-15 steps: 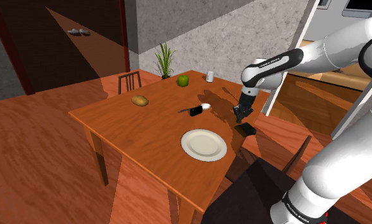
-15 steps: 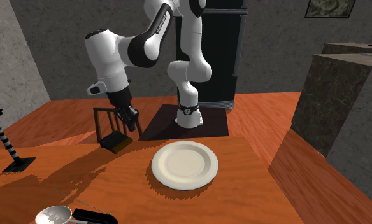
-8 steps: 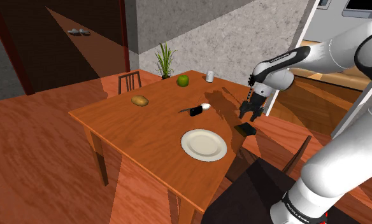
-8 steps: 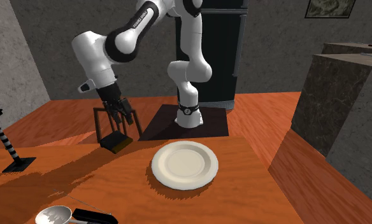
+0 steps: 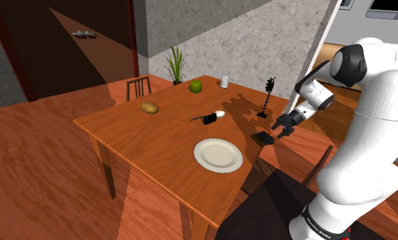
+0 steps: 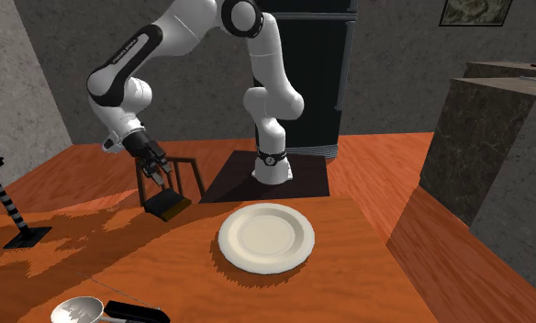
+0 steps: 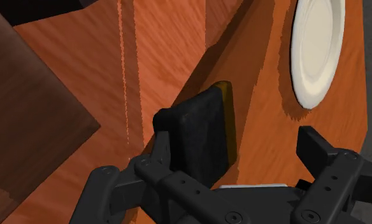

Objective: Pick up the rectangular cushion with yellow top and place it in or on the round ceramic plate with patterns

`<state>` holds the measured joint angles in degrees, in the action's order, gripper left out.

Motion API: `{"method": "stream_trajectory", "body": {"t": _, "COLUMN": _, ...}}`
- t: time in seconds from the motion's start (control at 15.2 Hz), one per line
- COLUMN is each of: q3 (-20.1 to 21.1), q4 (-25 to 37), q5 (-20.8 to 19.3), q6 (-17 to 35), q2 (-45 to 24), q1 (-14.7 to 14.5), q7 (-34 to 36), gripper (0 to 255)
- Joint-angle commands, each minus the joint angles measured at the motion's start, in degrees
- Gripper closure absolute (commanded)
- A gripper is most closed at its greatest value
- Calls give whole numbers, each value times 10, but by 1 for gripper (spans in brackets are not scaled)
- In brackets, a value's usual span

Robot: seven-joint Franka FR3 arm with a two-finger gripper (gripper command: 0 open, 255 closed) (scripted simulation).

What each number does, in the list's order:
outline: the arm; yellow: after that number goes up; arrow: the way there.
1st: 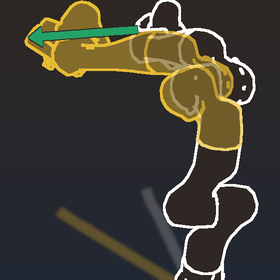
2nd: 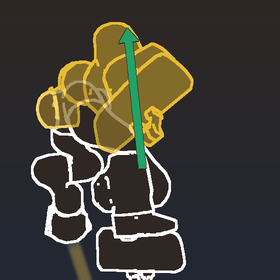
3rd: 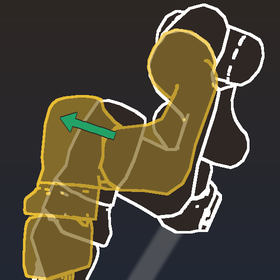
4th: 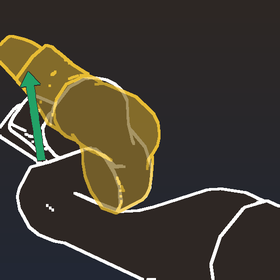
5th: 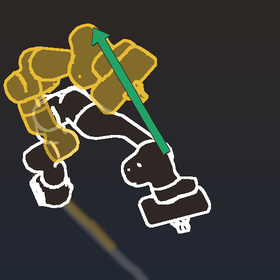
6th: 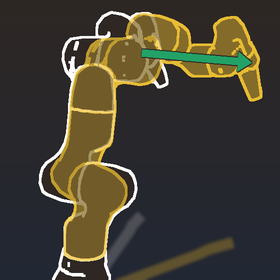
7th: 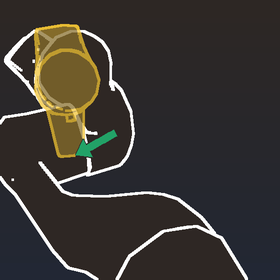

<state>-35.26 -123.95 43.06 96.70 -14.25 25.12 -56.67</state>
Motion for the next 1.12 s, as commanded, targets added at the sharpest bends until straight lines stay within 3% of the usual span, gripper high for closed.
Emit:
{"method": "stream_trajectory", "body": {"t": 0.0, "q3": 4, "q4": 56, "q5": 59, "q6": -88, "q2": -94, "q1": 57, "q7": -78, "gripper": 0}}
{"method": "stream_trajectory", "body": {"t": 0.13, "q3": 25, "q4": 115, "q5": 95, "q6": -167, "q2": -181, "q1": 121, "q7": -127, "gripper": 0}}
{"method": "stream_trajectory", "body": {"t": 0.2, "q3": 31, "q4": 123, "q5": 98, "q6": -175, "q2": -191, "q1": 131, "q7": -131, "gripper": 0}}
{"method": "stream_trajectory", "body": {"t": 0.66, "q3": 44, "q4": 73, "q5": 118, "q6": -132, "q2": -179, "q1": 103, "q7": -138, "gripper": 0}}
{"method": "stream_trajectory", "body": {"t": 1.06, "q3": 44, "q4": 73, "q5": 118, "q6": -132, "q2": -179, "q1": 103, "q7": -138, "gripper": 0}}
